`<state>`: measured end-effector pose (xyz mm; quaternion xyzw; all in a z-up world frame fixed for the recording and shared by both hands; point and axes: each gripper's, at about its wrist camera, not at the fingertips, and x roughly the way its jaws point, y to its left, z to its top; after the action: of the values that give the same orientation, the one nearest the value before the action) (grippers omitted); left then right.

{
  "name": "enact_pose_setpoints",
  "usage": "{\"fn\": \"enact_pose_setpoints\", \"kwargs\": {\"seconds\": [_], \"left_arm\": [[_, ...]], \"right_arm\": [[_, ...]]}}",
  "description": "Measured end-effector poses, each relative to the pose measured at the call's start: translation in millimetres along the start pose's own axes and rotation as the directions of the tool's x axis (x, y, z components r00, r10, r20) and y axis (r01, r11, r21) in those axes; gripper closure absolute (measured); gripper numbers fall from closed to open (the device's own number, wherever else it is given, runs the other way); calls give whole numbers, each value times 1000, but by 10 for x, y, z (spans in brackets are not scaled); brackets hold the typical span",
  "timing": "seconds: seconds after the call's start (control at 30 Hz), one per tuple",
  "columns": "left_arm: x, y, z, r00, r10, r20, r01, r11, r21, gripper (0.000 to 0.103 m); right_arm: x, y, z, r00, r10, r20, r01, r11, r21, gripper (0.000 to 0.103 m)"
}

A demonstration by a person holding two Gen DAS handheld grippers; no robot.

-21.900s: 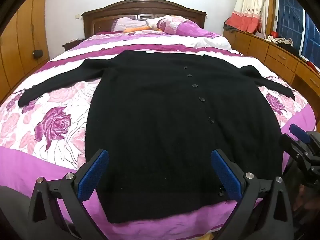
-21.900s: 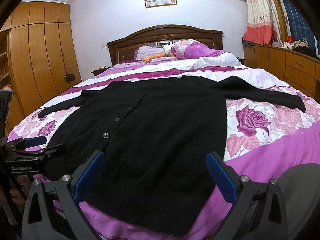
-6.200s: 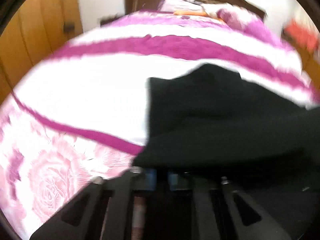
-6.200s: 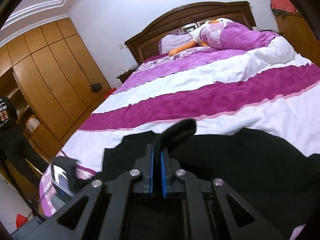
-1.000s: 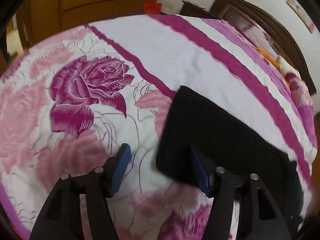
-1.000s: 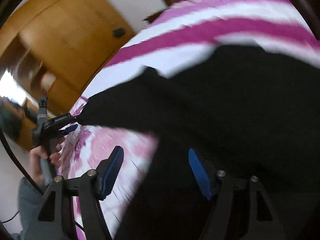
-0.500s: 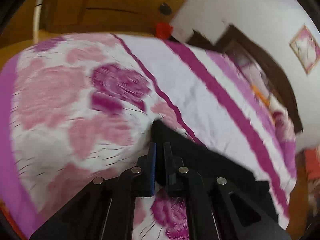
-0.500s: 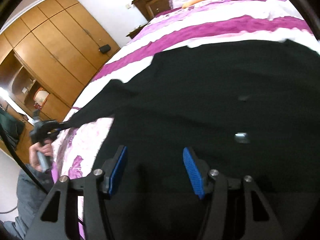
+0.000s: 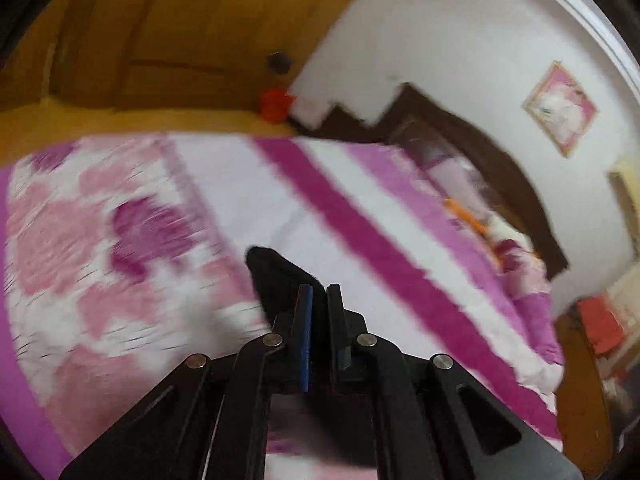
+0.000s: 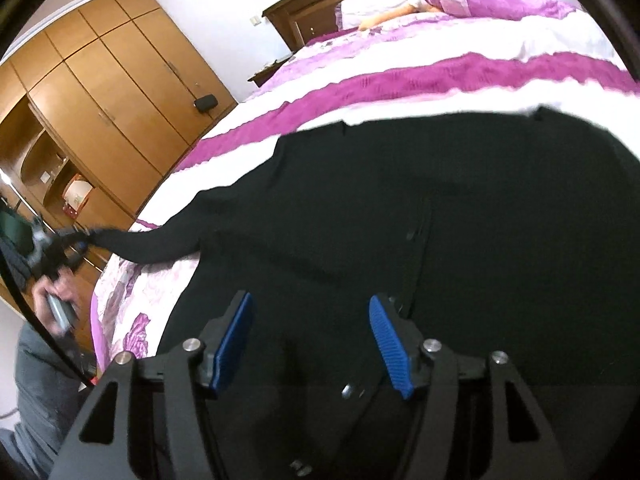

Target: Fold small clothes

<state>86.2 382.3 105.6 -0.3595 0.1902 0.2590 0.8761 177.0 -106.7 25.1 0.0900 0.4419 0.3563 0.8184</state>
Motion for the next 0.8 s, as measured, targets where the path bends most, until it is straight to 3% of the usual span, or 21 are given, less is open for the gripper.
{"fn": "enact_pose_setpoints", "kwargs": {"seconds": [0.1, 0.2, 0.3, 0.33, 0.37, 0.43, 0.53, 0.67, 0.8], "left_arm": [[16, -803, -106, 995, -103, -1, 102, 987, 128, 103], [39, -1606, -453, 976, -212, -44, 217, 944, 250, 103], [99, -2281, -1027, 946, -291, -142, 323, 875, 362, 103], [128, -2448, -1238, 938, -299, -176, 346, 852, 392, 103], [192, -2596, -1483, 930, -300, -214, 365, 832, 417, 103], [354, -2770, -1917, 916, -282, -287, 387, 812, 436, 103], [632, -2871, -2503, 893, -236, -384, 400, 806, 436, 103], [753, -2843, -2867, 883, -191, -428, 387, 814, 434, 103], [795, -2800, -3005, 885, -172, -433, 379, 807, 453, 103]], "right_arm": [[-50, -151, 172, 999, -12, 33, 12, 1000, 2, 39], [-155, -339, 272, 996, -44, 82, 42, 999, 28, 39], [-336, -506, 282, 976, -177, 125, 172, 984, 50, 39], [-370, -530, 282, 963, -238, 128, 233, 971, 56, 39], [-424, -580, 279, 931, -340, 130, 333, 940, 73, 39], [-507, -647, 277, 904, -406, 138, 395, 913, 96, 39], [-615, -769, 279, 893, -429, 135, 415, 902, 116, 39], [-651, -900, 299, 888, -445, 115, 429, 893, 138, 39], [-636, -1030, 301, 895, -438, 84, 421, 892, 166, 39]]}}
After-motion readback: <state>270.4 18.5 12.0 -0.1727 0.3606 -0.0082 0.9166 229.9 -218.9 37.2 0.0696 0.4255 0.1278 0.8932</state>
